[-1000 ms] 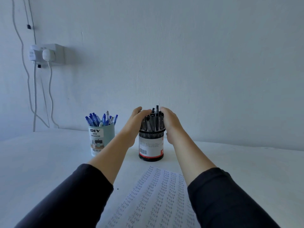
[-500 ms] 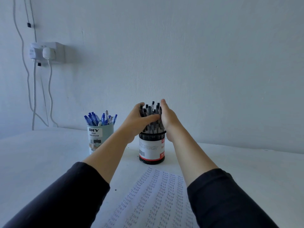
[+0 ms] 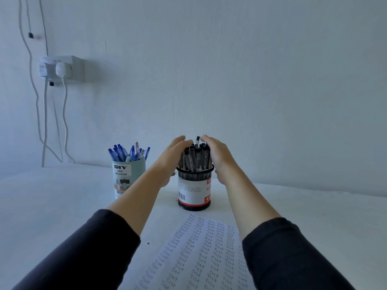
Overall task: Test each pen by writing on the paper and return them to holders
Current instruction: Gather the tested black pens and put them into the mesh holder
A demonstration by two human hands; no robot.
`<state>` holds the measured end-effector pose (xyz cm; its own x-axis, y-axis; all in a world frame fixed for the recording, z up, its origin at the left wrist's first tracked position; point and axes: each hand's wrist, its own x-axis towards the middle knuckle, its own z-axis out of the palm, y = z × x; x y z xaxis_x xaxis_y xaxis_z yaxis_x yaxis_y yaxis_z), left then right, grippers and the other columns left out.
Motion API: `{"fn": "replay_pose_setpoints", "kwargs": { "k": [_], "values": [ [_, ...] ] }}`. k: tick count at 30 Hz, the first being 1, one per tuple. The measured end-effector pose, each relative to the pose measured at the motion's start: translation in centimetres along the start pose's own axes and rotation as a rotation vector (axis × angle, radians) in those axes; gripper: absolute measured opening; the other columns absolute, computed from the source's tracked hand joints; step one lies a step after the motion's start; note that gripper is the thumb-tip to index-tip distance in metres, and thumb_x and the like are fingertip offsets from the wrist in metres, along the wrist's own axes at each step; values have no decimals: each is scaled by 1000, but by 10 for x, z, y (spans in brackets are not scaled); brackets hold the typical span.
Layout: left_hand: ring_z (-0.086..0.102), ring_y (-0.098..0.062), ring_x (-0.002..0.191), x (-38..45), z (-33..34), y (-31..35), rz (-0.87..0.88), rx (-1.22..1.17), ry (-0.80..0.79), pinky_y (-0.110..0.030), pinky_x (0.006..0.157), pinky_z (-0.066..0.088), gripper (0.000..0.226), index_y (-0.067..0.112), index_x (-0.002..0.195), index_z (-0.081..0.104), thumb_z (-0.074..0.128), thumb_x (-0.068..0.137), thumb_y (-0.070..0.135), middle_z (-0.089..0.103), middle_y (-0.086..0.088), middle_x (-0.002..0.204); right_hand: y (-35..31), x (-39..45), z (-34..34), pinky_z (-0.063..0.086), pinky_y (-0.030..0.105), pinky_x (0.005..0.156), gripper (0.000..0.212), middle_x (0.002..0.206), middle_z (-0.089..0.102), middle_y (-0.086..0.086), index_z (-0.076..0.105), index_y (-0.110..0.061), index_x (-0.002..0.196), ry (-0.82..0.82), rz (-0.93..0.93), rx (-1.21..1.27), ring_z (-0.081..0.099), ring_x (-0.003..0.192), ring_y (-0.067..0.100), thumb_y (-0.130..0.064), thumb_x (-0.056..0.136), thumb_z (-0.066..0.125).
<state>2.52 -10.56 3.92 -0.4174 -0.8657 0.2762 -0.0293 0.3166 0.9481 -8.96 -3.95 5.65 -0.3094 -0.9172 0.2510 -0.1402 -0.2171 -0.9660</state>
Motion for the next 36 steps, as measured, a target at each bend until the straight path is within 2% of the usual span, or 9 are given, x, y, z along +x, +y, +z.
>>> {"fn": "replay_pose_setpoints", "kwargs": {
  "k": [4, 5, 7, 14, 18, 21, 27, 32, 36],
  "values": [
    [25, -30, 142, 1, -9, -11, -71, -90, -136, -65, 109, 20, 116, 50, 146, -1, 57, 50, 80, 16, 2, 159, -1, -2, -6, 36, 29, 75, 45, 123, 58, 11, 50, -8, 133, -2, -14, -75, 36, 130, 24, -35, 102, 32],
    [23, -31, 143, 1, -12, -15, -74, -113, -165, -66, 109, 20, 124, 48, 146, -7, 63, 48, 78, 13, 2, 160, 0, -2, -8, 35, 31, 85, 47, 132, 53, 9, 46, -12, 138, -16, -7, -64, 41, 96, 10, -38, 102, 28],
    [26, -33, 141, 0, -18, -22, -68, -119, -246, -67, 107, 22, 134, 47, 148, -3, 72, 41, 79, 18, -1, 158, 3, -2, -10, 25, 38, 103, 51, 149, 37, 4, 34, -21, 146, -46, 2, -50, 35, 135, 22, -43, 102, 24],
    [50, -28, 122, -4, -14, -26, -113, 32, -313, -59, 102, 38, 97, 33, 134, 32, 85, 53, 27, 53, -1, 130, 5, 7, -12, 28, 33, 91, 55, 150, 36, 6, 32, -23, 147, -68, -17, -92, 38, 131, 21, -50, 100, 24],
    [49, -29, 122, -4, -15, -26, -122, -8, -317, -57, 103, 38, 92, 34, 136, 30, 81, 60, 22, 52, -2, 131, 22, 11, -26, 25, 60, 107, 114, 155, 26, 6, 16, -38, 149, -212, 112, -13, 27, 140, 32, -89, 52, 49],
    [45, -28, 126, -4, -21, -26, -141, 16, -370, -56, 107, 31, 105, 39, 139, 25, 84, 53, 34, 48, -1, 136, 43, 5, -28, 25, 59, 110, 153, 156, 24, 7, 15, -33, 150, -392, 174, 23, 27, 140, 33, -75, 18, 79],
    [45, -20, 127, -5, -25, -34, -290, 445, -541, -43, 114, 29, 107, 23, 147, 24, 87, 61, 19, 51, 6, 133, 57, -1, -14, 47, 25, 73, 45, 104, 68, -8, 59, -33, 102, -388, 34, -47, 61, 100, 14, -17, 68, 83],
    [23, -25, 142, -14, -26, -37, -468, 777, -627, -46, 119, 15, 148, 23, 153, 7, 90, 35, 55, 27, -2, 155, 53, -1, -11, 44, 29, 77, 30, 97, 65, -9, 59, -33, 93, -283, 84, -57, 59, 94, 13, -16, 76, 77],
    [13, -28, 146, -31, -13, -32, -403, 1153, -617, -46, 118, 12, 131, 24, 152, -11, 75, 62, 65, 13, -7, 160, 44, -8, -23, 40, 23, 63, 27, 89, 62, -11, 56, -31, 86, -199, 64, -46, 54, 80, 4, -16, 77, 77]
  ]
}}
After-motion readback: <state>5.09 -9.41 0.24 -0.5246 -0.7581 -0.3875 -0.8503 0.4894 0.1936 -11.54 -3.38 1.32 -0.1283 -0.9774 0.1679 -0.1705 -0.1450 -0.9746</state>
